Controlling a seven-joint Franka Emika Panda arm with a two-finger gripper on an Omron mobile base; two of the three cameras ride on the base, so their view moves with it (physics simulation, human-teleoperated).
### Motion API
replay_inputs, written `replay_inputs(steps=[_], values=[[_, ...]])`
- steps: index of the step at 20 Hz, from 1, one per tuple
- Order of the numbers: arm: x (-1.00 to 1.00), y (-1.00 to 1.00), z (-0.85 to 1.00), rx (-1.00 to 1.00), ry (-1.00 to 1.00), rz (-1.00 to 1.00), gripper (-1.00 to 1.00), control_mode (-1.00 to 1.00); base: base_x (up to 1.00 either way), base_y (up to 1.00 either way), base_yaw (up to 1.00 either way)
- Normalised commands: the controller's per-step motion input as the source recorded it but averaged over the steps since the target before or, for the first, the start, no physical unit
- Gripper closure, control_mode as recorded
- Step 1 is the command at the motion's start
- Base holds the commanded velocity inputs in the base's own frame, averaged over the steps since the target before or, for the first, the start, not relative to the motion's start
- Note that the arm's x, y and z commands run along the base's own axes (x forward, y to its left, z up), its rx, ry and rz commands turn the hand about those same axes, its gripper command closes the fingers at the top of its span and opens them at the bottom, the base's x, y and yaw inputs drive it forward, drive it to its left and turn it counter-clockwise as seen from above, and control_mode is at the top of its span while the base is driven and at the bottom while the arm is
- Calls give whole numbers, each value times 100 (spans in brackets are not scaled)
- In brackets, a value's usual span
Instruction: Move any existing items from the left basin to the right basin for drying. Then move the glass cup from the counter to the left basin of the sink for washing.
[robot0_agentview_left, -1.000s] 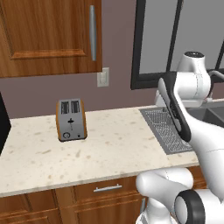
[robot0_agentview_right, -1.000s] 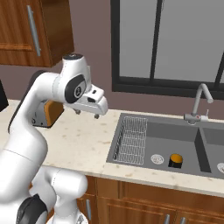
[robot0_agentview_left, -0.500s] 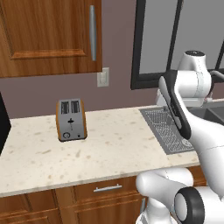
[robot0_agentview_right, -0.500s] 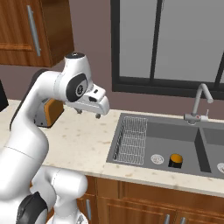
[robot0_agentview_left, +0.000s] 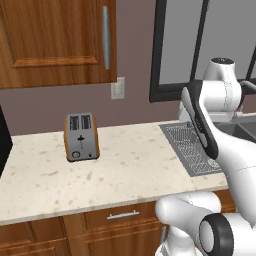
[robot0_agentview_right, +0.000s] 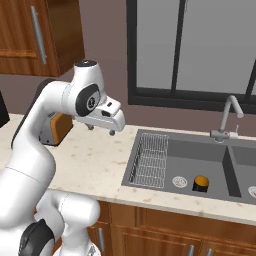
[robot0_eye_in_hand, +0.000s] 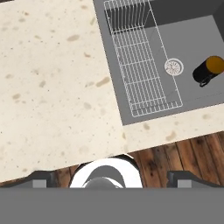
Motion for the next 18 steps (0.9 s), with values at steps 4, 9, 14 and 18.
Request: replay_inputs(steps=[4,9,14,18], values=[[-4,0,0,0,0,0,-100,-100,0,0,0],[-1,0,0,0,2,0,-100,-100,0,0,0],[0,0,0,0,2,0,-100,100,-1,0,0],[0,0,0,0,0,0,-100,100,-26,0,0]])
